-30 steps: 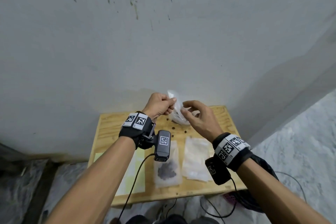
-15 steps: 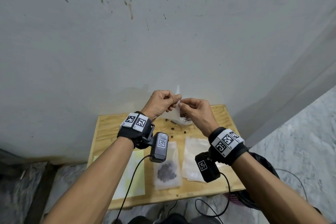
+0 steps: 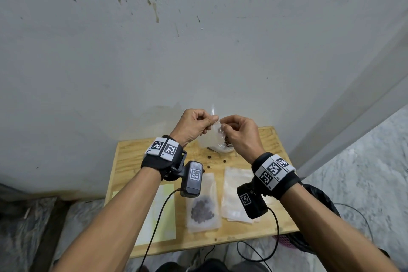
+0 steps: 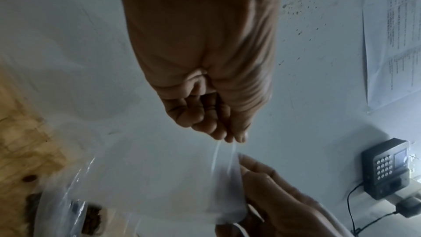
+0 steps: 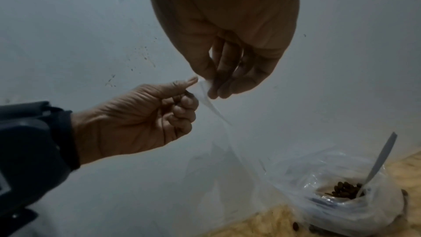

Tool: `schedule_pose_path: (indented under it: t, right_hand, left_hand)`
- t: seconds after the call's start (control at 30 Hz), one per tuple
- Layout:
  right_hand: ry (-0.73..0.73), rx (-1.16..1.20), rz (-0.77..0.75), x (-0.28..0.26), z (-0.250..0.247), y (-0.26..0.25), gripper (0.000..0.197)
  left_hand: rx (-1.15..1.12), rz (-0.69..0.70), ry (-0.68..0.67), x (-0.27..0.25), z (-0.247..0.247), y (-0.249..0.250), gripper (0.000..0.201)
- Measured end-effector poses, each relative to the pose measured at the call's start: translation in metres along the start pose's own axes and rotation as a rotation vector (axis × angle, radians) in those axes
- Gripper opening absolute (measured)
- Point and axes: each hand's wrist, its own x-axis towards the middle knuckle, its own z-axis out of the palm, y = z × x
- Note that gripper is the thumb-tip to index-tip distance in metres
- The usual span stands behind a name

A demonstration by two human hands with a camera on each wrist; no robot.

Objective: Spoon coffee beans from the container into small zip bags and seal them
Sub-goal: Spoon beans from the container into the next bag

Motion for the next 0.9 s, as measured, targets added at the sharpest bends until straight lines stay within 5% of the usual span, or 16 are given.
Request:
schedule_pose_path:
  t: [0.13,0.27,0.43,0.57,0.6,0.73,0.8,0.9]
  right_hand:
    - [0.132,-0.302,-0.172,0.006,-0.004,0.006,0.018]
    - [0.002,-0.627,-0.188,0.009,-0.008,0.007,0.030]
    - [-0.198,-0.399,-0.105,0.004,-0.011,0.006,0.019]
    - [-0.202,-0.286,-0.027,0.004,-0.010,0.009,0.013]
    - [-0.202,-0.233,0.013,0.005,-0.010,0.010,0.012]
    - [-0.261,-0.058,0.134,0.006,-0.013,0.009,0.008]
    - [-0.309,-0.046,0.155,0.006,-0.011,0.007,0.017]
    - [-0.339,-0.122,0.182,0.008,-0.008,0.006,0.025]
  left_hand:
    - [0.098,0.001,0.008,0.001,0.002,-0.001,0.024]
    - [0.191,0.042,-0.066,-0.001,0.005,0.003,0.024]
    - [0.346,0.068,-0.187,0.000,0.005,0.007,0.027]
    - [0.360,0.118,-0.195,-0.006,0.003,0.011,0.019]
    - [0.401,0.135,-0.164,-0.008,0.002,0.011,0.026]
    - [0.880,0.228,-0.171,-0.011,0.003,-0.005,0.123]
    - [0.992,0.261,-0.191,-0.011,0.007,-0.017,0.138]
    - [0.971,0.236,-0.173,-0.007,0.016,-0.030,0.129]
